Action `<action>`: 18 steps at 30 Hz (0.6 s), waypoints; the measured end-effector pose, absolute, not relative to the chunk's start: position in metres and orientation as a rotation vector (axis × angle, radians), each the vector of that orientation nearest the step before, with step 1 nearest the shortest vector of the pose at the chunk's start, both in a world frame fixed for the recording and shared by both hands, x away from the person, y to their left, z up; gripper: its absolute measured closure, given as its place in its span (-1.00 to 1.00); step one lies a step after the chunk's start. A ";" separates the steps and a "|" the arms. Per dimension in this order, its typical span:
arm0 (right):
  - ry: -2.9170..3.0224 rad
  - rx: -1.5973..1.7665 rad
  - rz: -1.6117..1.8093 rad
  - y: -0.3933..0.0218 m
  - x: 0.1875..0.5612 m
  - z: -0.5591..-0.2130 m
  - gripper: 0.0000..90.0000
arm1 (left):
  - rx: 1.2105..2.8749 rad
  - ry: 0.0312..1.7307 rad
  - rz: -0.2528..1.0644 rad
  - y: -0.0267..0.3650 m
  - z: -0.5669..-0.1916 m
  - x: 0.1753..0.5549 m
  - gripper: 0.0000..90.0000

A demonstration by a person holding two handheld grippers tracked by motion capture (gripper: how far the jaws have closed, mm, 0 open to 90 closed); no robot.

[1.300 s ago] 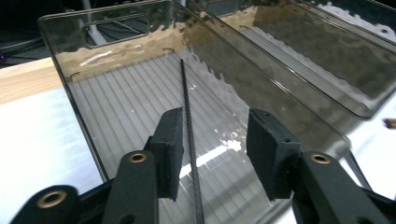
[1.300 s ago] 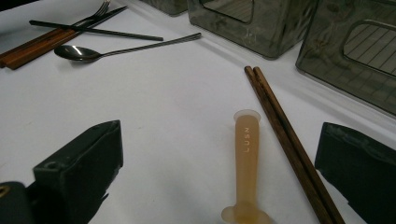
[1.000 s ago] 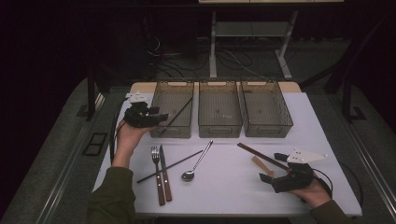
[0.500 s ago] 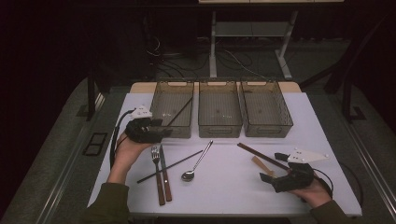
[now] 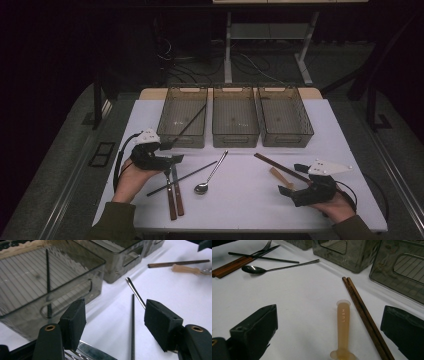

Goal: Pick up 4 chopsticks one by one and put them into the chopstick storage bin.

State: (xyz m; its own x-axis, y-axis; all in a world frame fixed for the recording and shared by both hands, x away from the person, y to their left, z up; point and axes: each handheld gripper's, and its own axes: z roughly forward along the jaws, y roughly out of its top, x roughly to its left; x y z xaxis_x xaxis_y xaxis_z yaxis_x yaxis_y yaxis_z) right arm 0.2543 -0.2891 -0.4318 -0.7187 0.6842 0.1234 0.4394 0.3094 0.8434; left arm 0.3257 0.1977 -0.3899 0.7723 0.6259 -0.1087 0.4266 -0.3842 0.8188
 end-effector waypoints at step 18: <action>2.322 1.022 1.362 -0.289 0.254 -0.432 -0.97 | 2.150 0.713 0.273 0.192 -0.407 0.296 0.36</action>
State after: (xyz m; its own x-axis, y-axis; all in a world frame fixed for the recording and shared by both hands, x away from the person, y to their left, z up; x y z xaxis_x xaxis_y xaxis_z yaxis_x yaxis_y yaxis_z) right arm 0.2540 -0.2892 -0.4319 -0.7184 0.6850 0.1211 0.4401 0.3128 0.8417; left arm 0.2964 0.1924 -0.4069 0.8148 0.5775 -0.0505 0.3963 -0.4913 0.7756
